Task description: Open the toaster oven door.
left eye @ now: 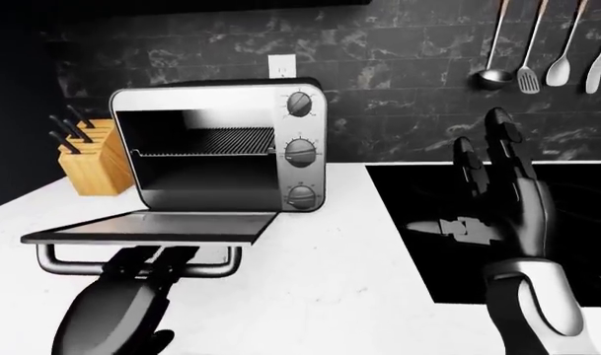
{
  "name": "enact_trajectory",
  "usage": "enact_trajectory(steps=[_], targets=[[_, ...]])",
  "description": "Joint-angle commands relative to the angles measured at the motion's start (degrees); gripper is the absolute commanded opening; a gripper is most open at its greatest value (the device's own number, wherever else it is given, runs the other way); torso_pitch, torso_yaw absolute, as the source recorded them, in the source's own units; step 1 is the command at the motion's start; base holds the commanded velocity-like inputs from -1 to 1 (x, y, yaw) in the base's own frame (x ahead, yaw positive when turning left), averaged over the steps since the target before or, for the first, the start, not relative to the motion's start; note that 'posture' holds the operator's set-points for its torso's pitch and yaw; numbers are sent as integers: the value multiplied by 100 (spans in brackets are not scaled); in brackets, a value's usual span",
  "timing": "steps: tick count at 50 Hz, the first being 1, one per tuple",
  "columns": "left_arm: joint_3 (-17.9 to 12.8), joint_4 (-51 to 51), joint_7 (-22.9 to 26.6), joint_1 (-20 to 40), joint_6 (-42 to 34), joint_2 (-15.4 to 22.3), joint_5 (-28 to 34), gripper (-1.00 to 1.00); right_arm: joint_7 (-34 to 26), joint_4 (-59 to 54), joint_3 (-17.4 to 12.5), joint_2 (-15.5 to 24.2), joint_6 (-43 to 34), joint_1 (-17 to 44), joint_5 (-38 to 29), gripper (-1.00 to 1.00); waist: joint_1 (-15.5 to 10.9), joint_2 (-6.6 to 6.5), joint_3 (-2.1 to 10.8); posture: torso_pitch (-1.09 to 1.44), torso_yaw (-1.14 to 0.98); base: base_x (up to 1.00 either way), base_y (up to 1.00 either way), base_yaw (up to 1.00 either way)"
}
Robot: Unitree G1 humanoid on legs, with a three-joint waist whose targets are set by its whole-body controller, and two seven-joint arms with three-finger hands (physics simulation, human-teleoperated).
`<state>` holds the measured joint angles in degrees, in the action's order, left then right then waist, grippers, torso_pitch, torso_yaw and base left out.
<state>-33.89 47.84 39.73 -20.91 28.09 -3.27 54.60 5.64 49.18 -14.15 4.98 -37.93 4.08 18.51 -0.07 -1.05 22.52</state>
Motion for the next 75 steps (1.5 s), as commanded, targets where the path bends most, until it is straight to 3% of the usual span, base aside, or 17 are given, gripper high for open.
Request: enact_trajectory(steps=[1,8,19,26,32,38,42,55,58,63,75], targets=[[-71,-200,349,-100,277,-61,124,67,-30,97,18,24,176,119,-3,100,0,49,-87,-55,0,0,0,0],[-263,-388,377,-210,717,-214,125,79,-54,69,32,11,230,92,-25,100,25,-4,-66,-55,0,0,0,0],[-748,-472,687,-422,1404,-396,-191,81,-43,101,31,7,195,96,-22,100,85,-72,-41,-55,0,0,0,0],[-1288,-288,1113,-471,1674,-515,-799,83,-34,109,36,6,182,99,-21,100,143,-90,-38,-55,0,0,0,0],[-1949,-109,1612,-457,1971,-627,-1587,84,-18,134,30,5,157,104,-10,100,184,-142,-19,-55,0,0,0,0],[-2758,380,2329,-350,2009,-758,-2806,84,8,167,63,-3,122,115,-15,100,232,-210,-50,-55,0,0,0,0],[-3066,447,2547,-219,2097,-827,-3144,85,34,222,50,2,55,133,8,100,256,-225,-75,-55,0,0,0,0],[-3505,152,2605,-217,2928,-1183,-3459,85,56,222,47,6,62,137,22,100,349,-225,-102,-55,0,0,0,0],[-3562,211,2631,-170,2893,-1154,-3526,84,75,261,52,4,23,144,30,100,366,-225,-105,-55,0,0,0,0],[-3642,393,2607,-11,2393,-772,-3565,87,68,232,81,-1,66,139,-1,100,374,-209,-144,-55,0,0,0,0],[-3732,1211,2848,461,763,242,-3916,91,91,300,58,-5,20,144,29,100,233,8,-194,-55,0,0,0,0]])
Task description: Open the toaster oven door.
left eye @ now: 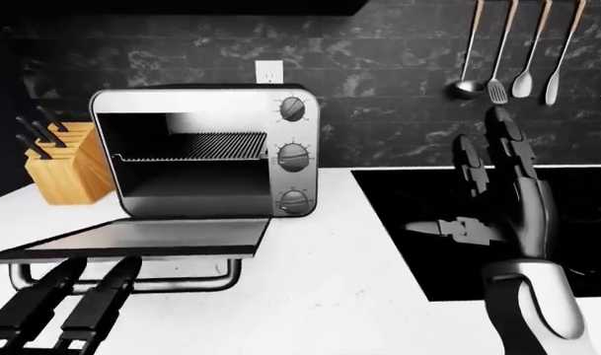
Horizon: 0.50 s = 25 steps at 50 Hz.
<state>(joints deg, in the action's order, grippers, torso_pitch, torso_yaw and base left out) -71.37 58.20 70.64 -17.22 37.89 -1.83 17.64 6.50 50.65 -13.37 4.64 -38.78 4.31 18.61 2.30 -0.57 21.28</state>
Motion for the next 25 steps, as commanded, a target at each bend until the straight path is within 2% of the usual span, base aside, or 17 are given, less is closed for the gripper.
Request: enact_trajectory(steps=[1,3,10,12,25], targets=[[7,179,-207,145,-268,166,-235,91,20,184,-29,35,69,130,32,100,-16,-33,-71,-55,0,0,0,0],[-9,180,-162,220,-303,212,-258,91,34,214,-42,40,36,140,52,100,-47,-30,-73,-55,0,0,0,0],[-193,179,-2,635,-849,838,-432,92,74,272,-39,53,-45,174,76,100,-118,-48,-86,-55,0,0,0,0],[-228,179,41,683,-901,905,-494,91,74,265,-39,52,-35,173,76,100,-133,-49,-94,-55,0,0,0,0],[-299,178,118,625,-669,738,-679,92,79,268,-28,58,-31,173,84,100,-187,-31,-107,-55,0,0,0,0]])
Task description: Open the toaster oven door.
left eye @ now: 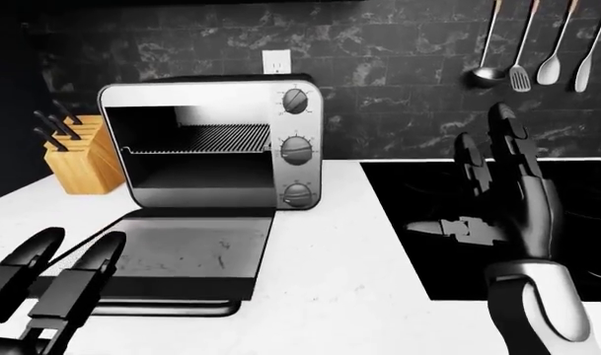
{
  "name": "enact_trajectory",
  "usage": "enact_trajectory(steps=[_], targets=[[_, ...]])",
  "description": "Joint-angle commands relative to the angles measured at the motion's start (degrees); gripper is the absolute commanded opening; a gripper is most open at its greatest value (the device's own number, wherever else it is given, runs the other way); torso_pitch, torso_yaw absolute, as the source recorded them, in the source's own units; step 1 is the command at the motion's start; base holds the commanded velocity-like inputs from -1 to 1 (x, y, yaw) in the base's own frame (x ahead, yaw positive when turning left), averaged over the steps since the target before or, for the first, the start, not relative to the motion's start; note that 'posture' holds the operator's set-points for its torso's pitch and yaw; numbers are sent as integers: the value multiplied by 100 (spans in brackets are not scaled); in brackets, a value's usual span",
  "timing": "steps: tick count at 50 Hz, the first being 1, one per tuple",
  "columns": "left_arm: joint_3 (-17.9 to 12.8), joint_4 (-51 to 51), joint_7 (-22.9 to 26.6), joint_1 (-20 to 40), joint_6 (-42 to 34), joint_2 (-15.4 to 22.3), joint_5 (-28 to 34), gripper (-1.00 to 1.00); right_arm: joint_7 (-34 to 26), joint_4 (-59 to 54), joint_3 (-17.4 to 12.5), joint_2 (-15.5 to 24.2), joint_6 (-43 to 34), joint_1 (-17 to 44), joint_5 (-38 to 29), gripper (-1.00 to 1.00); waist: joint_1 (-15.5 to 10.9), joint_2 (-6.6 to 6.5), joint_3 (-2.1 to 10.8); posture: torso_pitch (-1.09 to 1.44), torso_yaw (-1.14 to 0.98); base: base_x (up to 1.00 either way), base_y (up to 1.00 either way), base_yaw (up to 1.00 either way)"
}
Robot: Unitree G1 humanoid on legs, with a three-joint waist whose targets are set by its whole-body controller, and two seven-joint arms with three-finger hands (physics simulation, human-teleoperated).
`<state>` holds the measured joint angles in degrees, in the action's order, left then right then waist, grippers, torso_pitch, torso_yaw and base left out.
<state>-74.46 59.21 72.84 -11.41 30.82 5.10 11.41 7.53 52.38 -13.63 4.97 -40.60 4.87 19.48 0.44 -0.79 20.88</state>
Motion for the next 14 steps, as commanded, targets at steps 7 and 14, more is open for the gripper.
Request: enact_trajectory(steps=[7,14], targets=[[67,78,-73,-93,383,-267,-120,94,-57,47,8,16,220,100,-28,100,-17,0,-58,-55,0,0,0,0],[146,78,-15,-300,797,-681,-188,94,-96,-14,1,11,290,81,-43,100,-24,12,-46,-55,0,0,0,0]])
